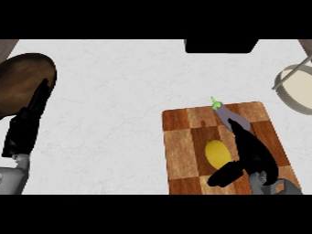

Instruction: Pick the lemon from the cutting board and place it in the tiered basket

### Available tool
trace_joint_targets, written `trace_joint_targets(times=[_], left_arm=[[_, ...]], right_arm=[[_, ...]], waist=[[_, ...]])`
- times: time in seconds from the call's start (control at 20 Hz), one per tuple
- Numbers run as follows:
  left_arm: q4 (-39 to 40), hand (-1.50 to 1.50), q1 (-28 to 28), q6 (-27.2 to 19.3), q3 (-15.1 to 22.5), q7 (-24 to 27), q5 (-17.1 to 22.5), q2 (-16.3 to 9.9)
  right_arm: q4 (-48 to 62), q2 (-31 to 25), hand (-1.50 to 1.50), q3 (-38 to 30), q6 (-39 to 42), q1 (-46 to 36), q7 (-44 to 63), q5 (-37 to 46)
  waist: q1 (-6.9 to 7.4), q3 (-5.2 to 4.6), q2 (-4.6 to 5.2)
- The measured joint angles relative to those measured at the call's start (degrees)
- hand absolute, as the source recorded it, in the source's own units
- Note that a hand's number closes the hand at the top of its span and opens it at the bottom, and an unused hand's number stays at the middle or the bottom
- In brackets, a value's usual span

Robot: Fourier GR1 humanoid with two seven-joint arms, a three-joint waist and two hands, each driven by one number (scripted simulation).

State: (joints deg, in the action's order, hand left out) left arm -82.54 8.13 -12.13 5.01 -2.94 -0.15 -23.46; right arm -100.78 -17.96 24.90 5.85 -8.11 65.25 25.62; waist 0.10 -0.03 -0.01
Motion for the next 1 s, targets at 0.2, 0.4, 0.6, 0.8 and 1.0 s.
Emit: trace_joint_targets(times=[0.2, 0.4, 0.6, 0.8, 1.0], left_arm=[[0.22, 0.00, 1.02, 0.25, -0.51, -0.60, -1.09, 0.69], [-0.59, 0.00, 0.48, 0.68, -0.85, -0.99, -1.93, 1.27], [-0.45, 0.00, 1.26, 1.09, -1.25, -1.88, -2.62, 1.91], [-0.40, 0.00, 0.53, 1.16, -1.46, -1.03, -2.88, 2.49], [-0.80, 0.00, -0.26, 1.94, -2.04, -0.51, -3.16, 2.47]], right_arm=[[2.78, 2.45, -1.50, -0.73, 0.23, -0.83, -0.87, 1.14], [6.56, 4.93, -1.50, -1.87, 0.43, -2.08, -1.88, 1.91], [9.13, 7.16, 1.50, -2.06, 0.30, -1.85, -3.03, 2.86], [9.55, 6.68, 1.50, -0.33, 2.85, -1.92, -4.50, 1.58], [9.54, 5.56, 1.50, 1.45, 4.88, -2.14, -5.96, 2.98]], waist=[[-0.03, -0.07, -0.07], [0.02, -0.19, -0.22], [-0.07, -0.44, -0.51], [-0.03, -0.71, -0.79], [-0.01, -0.51, -0.64]])
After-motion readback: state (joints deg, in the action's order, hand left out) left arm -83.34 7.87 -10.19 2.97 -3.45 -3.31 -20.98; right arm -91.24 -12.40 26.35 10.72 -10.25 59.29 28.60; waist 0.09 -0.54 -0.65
